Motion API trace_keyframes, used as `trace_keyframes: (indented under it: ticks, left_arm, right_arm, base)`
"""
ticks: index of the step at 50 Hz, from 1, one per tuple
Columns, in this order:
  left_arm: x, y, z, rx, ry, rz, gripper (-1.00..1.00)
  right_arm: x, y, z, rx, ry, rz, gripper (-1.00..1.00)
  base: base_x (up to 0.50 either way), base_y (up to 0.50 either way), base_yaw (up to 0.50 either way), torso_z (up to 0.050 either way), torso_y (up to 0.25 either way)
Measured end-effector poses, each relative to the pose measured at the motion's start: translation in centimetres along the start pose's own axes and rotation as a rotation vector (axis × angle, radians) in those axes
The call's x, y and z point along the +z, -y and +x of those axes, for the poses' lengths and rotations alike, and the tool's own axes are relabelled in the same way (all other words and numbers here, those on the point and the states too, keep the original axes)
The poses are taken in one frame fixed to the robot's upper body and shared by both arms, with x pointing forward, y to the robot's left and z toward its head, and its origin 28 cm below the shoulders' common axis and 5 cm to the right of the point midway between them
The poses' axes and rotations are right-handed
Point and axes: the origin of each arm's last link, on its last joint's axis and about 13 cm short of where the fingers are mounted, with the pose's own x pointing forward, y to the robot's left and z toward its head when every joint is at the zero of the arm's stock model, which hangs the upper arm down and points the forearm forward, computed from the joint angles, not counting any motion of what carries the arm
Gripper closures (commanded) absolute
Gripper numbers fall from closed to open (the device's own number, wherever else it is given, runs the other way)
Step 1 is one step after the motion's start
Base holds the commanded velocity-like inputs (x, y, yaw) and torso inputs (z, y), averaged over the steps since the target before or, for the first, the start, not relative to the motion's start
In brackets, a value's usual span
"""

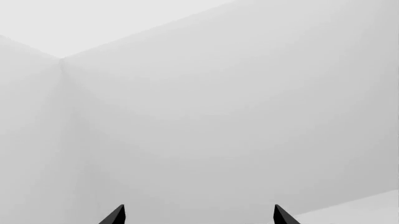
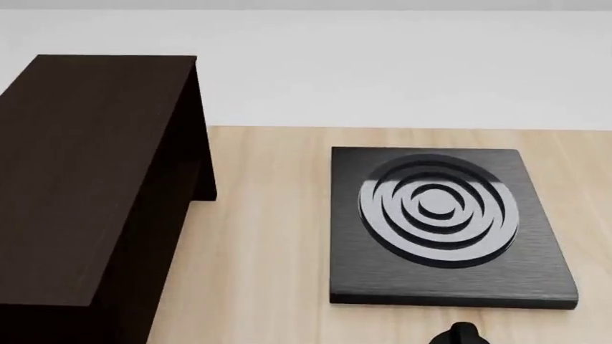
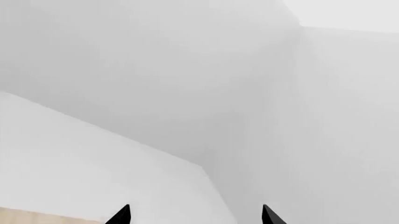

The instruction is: Put the frying pan under the cabinet shelf.

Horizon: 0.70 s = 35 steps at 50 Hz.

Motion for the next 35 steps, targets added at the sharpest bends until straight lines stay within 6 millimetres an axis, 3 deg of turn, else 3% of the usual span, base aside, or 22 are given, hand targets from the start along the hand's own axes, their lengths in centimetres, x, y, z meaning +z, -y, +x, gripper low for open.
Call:
trace_keyframes:
  ticks: [35]
  left_arm:
    - [0.3, 0.5, 0.3, -0.015, 0.008, 0.005, -1.0]
  right_arm:
    - [-5.1, -0.8, -5.2, 0.043, -0.088, -0.019, -1.0]
  base:
    - [0.0, 0.0, 0.0, 0.0, 0.0]
